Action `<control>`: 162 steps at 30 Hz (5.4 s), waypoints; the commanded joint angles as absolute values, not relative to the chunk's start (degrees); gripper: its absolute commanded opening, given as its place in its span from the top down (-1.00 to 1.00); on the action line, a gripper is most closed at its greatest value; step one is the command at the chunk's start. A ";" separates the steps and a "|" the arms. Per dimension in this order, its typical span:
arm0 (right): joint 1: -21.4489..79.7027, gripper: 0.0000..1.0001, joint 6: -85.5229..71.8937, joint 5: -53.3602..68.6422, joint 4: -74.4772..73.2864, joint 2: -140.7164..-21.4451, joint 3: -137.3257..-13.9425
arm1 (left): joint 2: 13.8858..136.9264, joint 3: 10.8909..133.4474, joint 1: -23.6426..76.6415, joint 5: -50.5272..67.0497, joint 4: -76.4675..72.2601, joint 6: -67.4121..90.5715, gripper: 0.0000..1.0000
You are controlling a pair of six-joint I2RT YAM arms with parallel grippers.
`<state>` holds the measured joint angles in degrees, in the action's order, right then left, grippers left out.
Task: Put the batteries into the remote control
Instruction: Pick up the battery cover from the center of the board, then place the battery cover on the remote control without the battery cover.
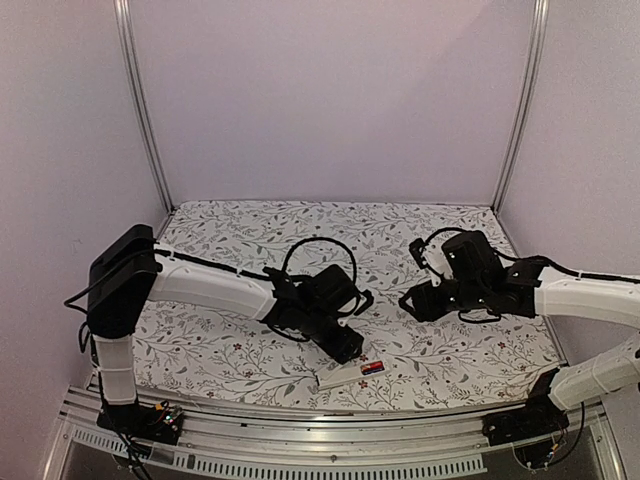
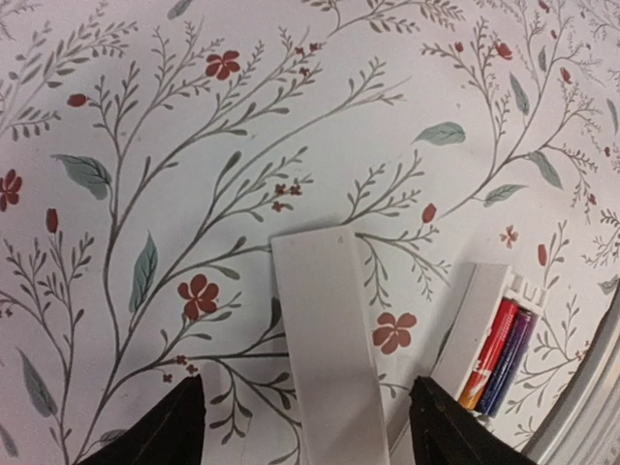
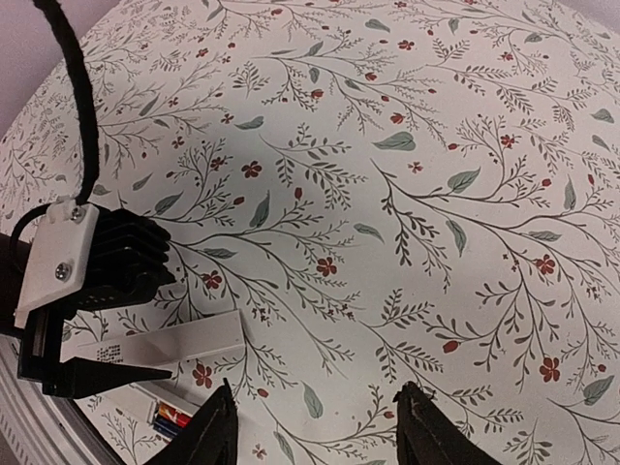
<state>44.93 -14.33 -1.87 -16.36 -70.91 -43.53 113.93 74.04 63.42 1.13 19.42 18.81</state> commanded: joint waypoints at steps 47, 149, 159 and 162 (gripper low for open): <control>44.73 -0.08 -13.07 -4.68 -18.14 -59.53 -41.18 | 107.26 73.02 66.29 3.92 17.80 8.03 0.64; 53.93 0.43 -43.68 15.16 11.40 -84.69 -24.90 | 114.97 73.25 69.70 5.62 19.41 -2.88 0.32; 53.88 0.42 -43.08 14.80 9.97 -83.27 -26.04 | 114.21 72.95 69.31 5.52 19.58 -2.55 0.03; 53.88 0.40 -42.82 14.90 9.35 -83.40 -26.36 | 113.32 72.82 69.18 5.90 19.60 -2.49 -0.13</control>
<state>53.54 -43.86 15.40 12.53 -83.59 -25.26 114.04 72.90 69.67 5.56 18.85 -2.61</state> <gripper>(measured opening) 0.297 0.521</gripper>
